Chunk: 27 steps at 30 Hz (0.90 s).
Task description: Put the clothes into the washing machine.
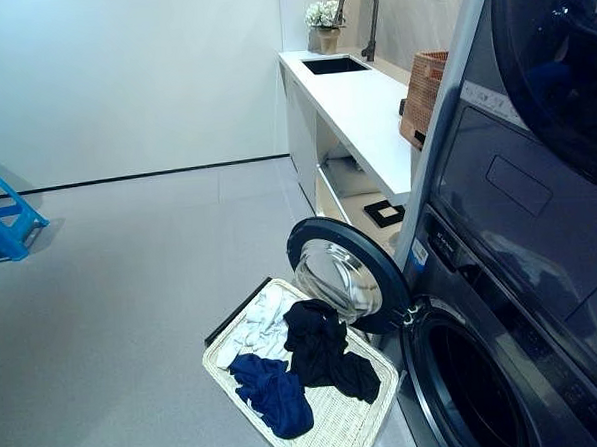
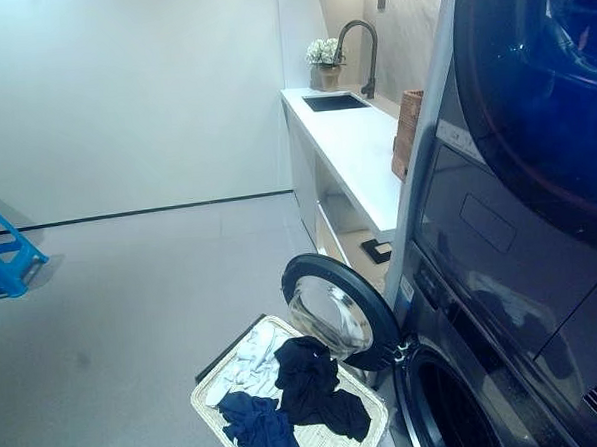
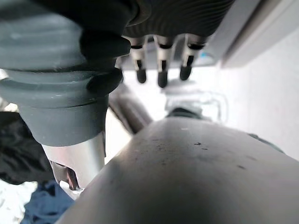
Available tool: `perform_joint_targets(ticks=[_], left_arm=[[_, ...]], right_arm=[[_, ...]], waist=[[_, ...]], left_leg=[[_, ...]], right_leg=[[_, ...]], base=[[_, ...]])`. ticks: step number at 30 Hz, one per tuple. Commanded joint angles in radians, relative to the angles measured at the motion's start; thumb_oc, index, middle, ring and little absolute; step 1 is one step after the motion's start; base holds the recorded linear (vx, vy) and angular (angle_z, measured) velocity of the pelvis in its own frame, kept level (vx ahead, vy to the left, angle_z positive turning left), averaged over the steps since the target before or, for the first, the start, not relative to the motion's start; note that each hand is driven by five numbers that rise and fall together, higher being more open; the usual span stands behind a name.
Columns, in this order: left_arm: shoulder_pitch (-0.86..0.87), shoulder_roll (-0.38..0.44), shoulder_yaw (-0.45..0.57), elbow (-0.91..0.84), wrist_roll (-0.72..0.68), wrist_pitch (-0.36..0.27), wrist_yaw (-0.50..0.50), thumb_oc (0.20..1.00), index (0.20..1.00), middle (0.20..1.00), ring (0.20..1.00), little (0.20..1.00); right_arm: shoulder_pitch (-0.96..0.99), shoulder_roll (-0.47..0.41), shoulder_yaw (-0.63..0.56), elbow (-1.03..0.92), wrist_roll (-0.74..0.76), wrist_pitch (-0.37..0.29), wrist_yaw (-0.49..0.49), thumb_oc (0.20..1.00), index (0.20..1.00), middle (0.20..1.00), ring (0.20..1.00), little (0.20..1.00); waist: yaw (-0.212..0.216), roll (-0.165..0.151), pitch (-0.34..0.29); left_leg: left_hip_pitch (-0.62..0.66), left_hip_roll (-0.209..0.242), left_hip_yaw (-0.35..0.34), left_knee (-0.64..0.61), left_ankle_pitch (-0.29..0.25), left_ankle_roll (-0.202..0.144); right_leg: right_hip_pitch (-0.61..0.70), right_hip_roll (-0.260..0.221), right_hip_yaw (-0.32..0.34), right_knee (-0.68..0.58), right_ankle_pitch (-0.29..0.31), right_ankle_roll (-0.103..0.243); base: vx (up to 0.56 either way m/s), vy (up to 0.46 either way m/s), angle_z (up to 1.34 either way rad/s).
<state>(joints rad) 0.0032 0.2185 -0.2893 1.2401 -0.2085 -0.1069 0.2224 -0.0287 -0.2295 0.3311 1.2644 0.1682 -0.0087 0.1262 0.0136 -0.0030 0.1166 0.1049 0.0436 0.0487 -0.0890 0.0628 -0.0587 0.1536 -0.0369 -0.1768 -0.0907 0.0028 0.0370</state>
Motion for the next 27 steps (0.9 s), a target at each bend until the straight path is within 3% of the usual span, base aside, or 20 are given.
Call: perform_joint_targets(ticks=[1, 7, 8, 14, 24, 25, 27], left_arm=[[-0.126, -0.012, 0.014, 0.025, 0.103, -0.073, 0.177, 1.000, 1.000, 1.000, 1.000, 1.000], [-0.216, 0.023, -0.035, 0.001, 0.208, -0.094, 0.330, 1.000, 1.000, 1.000, 1.000, 1.000], [-0.254, 0.033, -0.062, -0.011, 0.231, -0.088, 0.384, 1.000, 1.000, 1.000, 1.000, 1.000], [-0.361, 0.056, -0.108, -0.033, 0.304, -0.050, 0.499, 1.000, 1.000, 1.000, 1.000, 1.000], [-0.478, 0.085, -0.145, -0.034, 0.344, -0.004, 0.519, 1.000, 1.000, 1.000, 1.000, 1.000], [-0.554, 0.115, -0.154, -0.024, 0.357, 0.021, 0.523, 1.000, 1.000, 1.000, 1.000, 1.000], [-0.601, 0.133, -0.163, -0.016, 0.369, 0.039, 0.519, 1.000, 1.000, 1.000, 1.000, 1.000]], right_arm=[[-0.089, 0.018, 0.048, -0.007, -0.002, -0.029, -0.011, 1.000, 1.000, 1.000, 1.000, 1.000], [-0.134, -0.014, 0.083, -0.033, 0.008, -0.047, -0.013, 1.000, 1.000, 1.000, 1.000, 1.000], [-0.154, -0.026, 0.099, -0.042, 0.011, -0.057, -0.016, 1.000, 1.000, 1.000, 1.000, 1.000], [-0.214, -0.045, 0.133, -0.064, 0.029, -0.088, -0.030, 1.000, 1.000, 1.000, 1.000, 1.000], [-0.299, -0.049, 0.169, -0.088, 0.063, -0.097, -0.055, 1.000, 1.000, 1.000, 1.000, 1.000], [-0.348, -0.045, 0.190, -0.107, 0.094, -0.101, -0.071, 1.000, 1.000, 1.000, 1.000, 1.000], [-0.370, -0.045, 0.202, -0.121, 0.113, -0.108, -0.082, 1.000, 1.000, 1.000, 1.000, 1.000]], waist=[[-0.006, -0.017, 0.068], [-0.030, -0.009, 0.134], [-0.037, -0.007, 0.165], [-0.049, -0.009, 0.249], [-0.056, -0.034, 0.336], [-0.062, -0.059, 0.386], [-0.069, -0.073, 0.403]], left_leg=[[0.002, -0.111, 0.049, 0.030, -0.112, 0.075], [-0.056, -0.106, 0.072, 0.045, -0.103, 0.077], [-0.079, -0.105, 0.078, 0.048, -0.097, 0.078], [-0.154, -0.113, 0.075, 0.061, -0.084, 0.083], [-0.245, -0.113, 0.085, 0.094, -0.069, 0.076], [-0.301, -0.112, 0.096, 0.117, -0.062, 0.069], [-0.346, -0.110, 0.100, 0.133, -0.054, 0.063]], right_leg=[[-0.075, 0.012, 0.040, 0.050, 0.001, 0.045], [-0.148, 0.008, 0.071, 0.066, 0.017, 0.047], [-0.177, 0.008, 0.086, 0.071, 0.025, 0.048], [-0.255, 0.009, 0.134, 0.066, 0.057, 0.053], [-0.339, 0.013, 0.154, 0.068, 0.089, 0.059], [-0.395, 0.018, 0.159, 0.080, 0.104, 0.060], [-0.443, 0.019, 0.156, 0.093, 0.113, 0.060]], base=[[0.00, 0.043, -0.05], [-0.06, 0.066, -0.09], [-0.08, 0.091, -0.21], [-0.03, 0.054, -0.21], [-0.04, 0.004, -0.15], [-0.08, -0.024, -0.03], [-0.09, -0.038, -0.17]])
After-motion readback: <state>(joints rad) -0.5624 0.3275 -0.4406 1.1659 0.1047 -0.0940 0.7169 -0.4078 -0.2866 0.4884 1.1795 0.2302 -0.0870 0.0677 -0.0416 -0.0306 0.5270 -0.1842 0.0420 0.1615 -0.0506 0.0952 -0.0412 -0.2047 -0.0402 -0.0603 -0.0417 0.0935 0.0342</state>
